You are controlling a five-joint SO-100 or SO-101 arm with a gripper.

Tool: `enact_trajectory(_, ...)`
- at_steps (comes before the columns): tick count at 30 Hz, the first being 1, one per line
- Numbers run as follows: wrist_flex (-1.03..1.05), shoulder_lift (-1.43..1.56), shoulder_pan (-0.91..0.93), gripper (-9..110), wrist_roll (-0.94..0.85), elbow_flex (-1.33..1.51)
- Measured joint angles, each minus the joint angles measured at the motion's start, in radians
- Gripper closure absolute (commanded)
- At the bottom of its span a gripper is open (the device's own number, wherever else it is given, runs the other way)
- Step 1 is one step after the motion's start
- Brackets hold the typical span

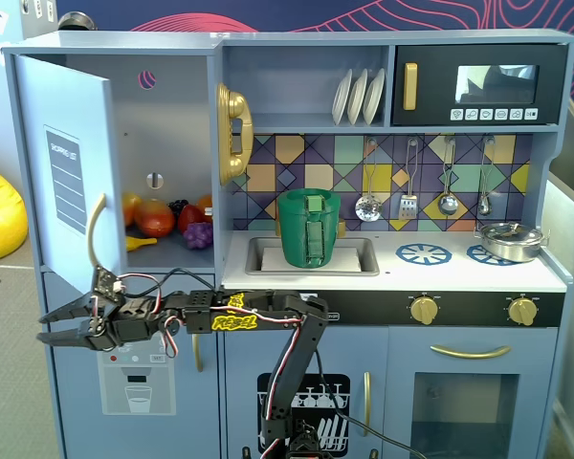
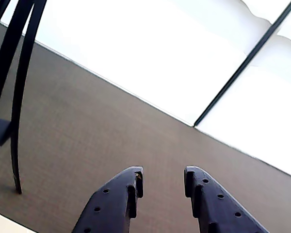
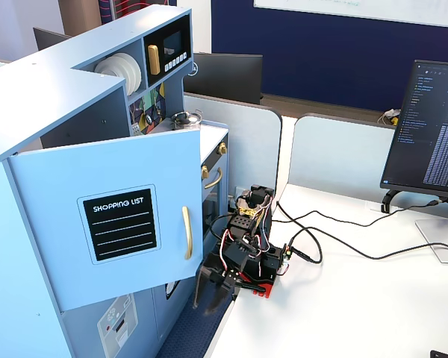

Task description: Close the left cabinet door

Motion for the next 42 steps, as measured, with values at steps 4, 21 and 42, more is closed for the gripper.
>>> enact_trajectory(4, -0.040, 0.057, 0.118, 102, 0.000, 0.078)
enact_trajectory(21, -0.207, 0.094, 0.739, 101, 0.074, 0.133)
enact_trajectory(42, 0.683, 0.948, 1.256, 101, 0.272, 0.772)
